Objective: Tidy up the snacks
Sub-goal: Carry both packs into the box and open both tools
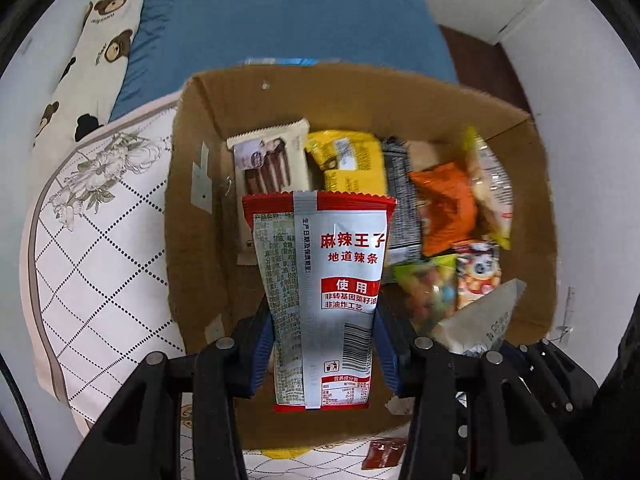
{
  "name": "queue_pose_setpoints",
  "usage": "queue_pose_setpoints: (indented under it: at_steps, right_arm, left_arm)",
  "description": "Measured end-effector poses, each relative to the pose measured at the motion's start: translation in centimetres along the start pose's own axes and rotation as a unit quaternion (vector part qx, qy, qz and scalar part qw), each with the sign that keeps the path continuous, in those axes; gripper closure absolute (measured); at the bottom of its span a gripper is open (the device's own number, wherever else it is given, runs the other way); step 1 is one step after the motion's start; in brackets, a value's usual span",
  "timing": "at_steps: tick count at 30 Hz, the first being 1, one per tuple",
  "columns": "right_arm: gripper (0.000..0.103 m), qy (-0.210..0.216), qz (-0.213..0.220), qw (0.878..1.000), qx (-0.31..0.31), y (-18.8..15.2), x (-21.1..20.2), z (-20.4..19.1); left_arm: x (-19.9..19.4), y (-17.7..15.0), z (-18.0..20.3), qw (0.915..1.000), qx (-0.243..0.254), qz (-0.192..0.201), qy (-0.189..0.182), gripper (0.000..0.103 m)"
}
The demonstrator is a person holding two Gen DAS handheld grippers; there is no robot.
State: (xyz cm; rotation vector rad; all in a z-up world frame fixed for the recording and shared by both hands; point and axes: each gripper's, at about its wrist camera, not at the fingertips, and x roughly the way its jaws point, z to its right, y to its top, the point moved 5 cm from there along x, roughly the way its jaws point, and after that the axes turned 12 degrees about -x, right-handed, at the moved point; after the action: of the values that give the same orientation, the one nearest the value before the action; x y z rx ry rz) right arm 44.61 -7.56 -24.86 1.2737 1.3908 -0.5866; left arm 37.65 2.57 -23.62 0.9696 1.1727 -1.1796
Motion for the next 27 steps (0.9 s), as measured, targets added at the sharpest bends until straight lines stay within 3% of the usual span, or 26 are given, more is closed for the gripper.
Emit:
queue_pose_setpoints:
  at_steps: [5,7,8,9,10,12,20,27]
  right_arm:
    - [0.041,0.019,-0.034,0.999,0.001,-0.5,2.9,0.3]
    - [0.039,0.025,-0.054,0.998,0.007,-0.8,4.0,0.5]
    - [0.033,0.029,-0.058,0.998,0.008,-0.9,4.4,0.5]
    - [0.027,0.032,-0.063,0.997,0.009,-0.9,4.7,0.5]
    - [0.015,0.031,-0.067,0.997,0.011,-1.0,4.9,0.7]
    - [0.008,0.027,-0.068,0.997,0.012,-1.2,5.1,0.9]
    - [0.006,-0.003,-0.065,0.998,0.008,-1.8,3.9,2.4]
    - [0.006,-0.056,-0.027,0.998,0.01,-2.9,0.5,4.7]
  left_arm:
    - [2.6,-0.4,-0.9,0.9994,-0.003,-0.022,0.026,0.059]
    - [3.4,-0.6,-1.3,0.9991,-0.01,-0.033,0.024,0.052]
    - [3.7,-0.7,-1.5,0.999,-0.014,-0.035,0.022,0.05]
    - [3.8,-0.7,-1.6,0.999,-0.017,-0.035,0.021,0.038]
    - [3.9,-0.8,-1.7,0.9991,-0.018,-0.035,0.016,0.02]
    - [3.8,-0.9,-1.7,0.9994,-0.016,-0.028,0.015,0.012]
    - [2.8,-2.2,-2.0,0.9997,-0.022,-0.007,0.001,0.012]
    - [0.9,-4.1,-2.4,0.9982,-0.033,0.048,-0.009,0.012]
